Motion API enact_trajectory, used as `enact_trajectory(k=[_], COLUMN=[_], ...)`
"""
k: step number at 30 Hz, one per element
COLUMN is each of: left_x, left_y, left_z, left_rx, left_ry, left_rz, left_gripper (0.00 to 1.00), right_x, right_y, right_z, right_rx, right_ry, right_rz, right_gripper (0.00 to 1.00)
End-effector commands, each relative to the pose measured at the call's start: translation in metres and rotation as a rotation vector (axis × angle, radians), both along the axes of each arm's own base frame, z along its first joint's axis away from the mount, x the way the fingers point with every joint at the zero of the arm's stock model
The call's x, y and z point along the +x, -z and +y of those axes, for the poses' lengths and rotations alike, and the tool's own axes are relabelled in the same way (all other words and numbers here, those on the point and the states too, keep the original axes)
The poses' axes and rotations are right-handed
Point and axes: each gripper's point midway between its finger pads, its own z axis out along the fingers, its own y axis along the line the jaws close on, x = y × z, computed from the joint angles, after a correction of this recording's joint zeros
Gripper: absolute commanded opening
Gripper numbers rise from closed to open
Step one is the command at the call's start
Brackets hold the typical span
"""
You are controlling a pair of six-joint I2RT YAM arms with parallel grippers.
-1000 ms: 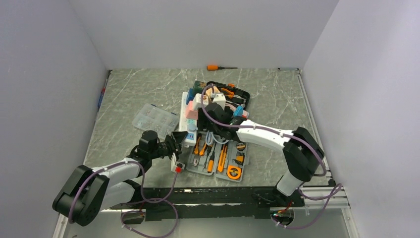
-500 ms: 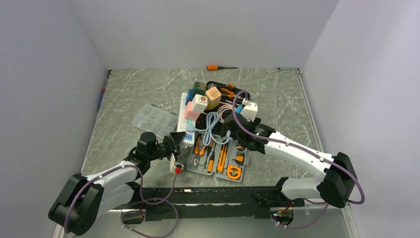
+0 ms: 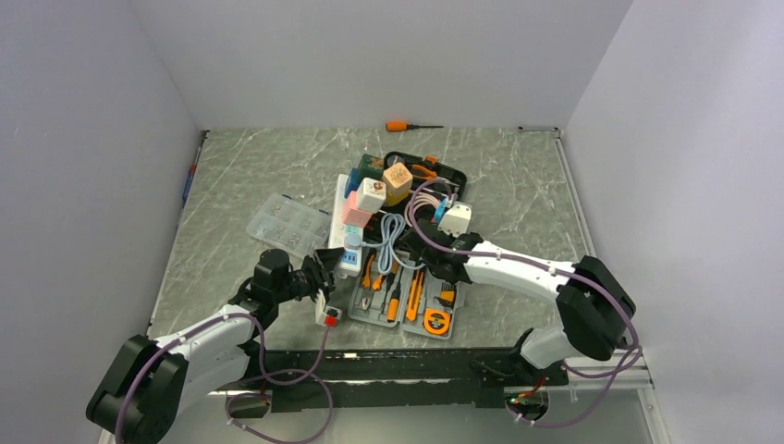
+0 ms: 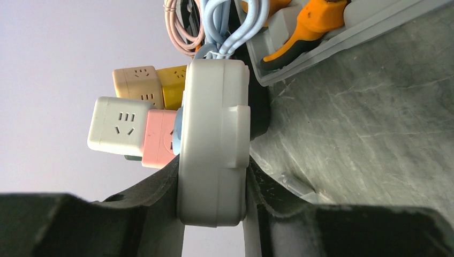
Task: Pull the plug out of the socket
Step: Pick up the socket from the center of the board.
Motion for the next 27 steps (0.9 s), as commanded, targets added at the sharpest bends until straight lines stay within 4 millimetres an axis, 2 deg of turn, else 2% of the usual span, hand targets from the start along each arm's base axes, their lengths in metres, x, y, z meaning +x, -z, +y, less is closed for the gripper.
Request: enact_trajectory(k=[1, 6, 9, 14, 20, 24, 27], left_x=[0.013, 0.012, 0.011, 0.008, 0.011, 0.012, 0.016], left_y=[-0.084, -0.085, -0.084, -0.083, -0.09, -0.094, -0.106], left_z=[-0.004, -0.004, -0.002, -0.002, 0.001, 0.001, 0.001], left_rx=[-0.105, -0.108, -0.107, -0.108, -0.119, -0.124, -0.14], left_ry=[0.004, 0.001, -0.003, -0.001, -0.025, -0.027, -0.037], left_rz=[-0.319, -0.32, -0.319, -0.323, -0.336, -0.348, -0.39], left_gripper=[0.0, 0.0, 0.0, 0.0, 0.0, 0.0, 0.0], right_x=[0.027, 0.043, 0.046, 0.05, 0.045, 0.045, 0.05], right_y=[-0.009, -0.014, -0.009, 0.01, 0.037, 0.029, 0.001], right_z=[0.013, 0.026, 0.024, 0.029, 0.029, 0.023, 0.018], right_rx=[0.03, 0.048, 0.026, 0.013, -0.03, -0.031, -0.037], right_ry=[0.061, 0.059, 0.091, 0.089, 0.099, 0.106, 0.111], right_rz=[-0.116, -0.159, -0.155, -0.112, -0.04, -0.068, -0.129], right_gripper=[1.0, 0.99, 0.95, 0.8, 0.63, 0.45, 0.33])
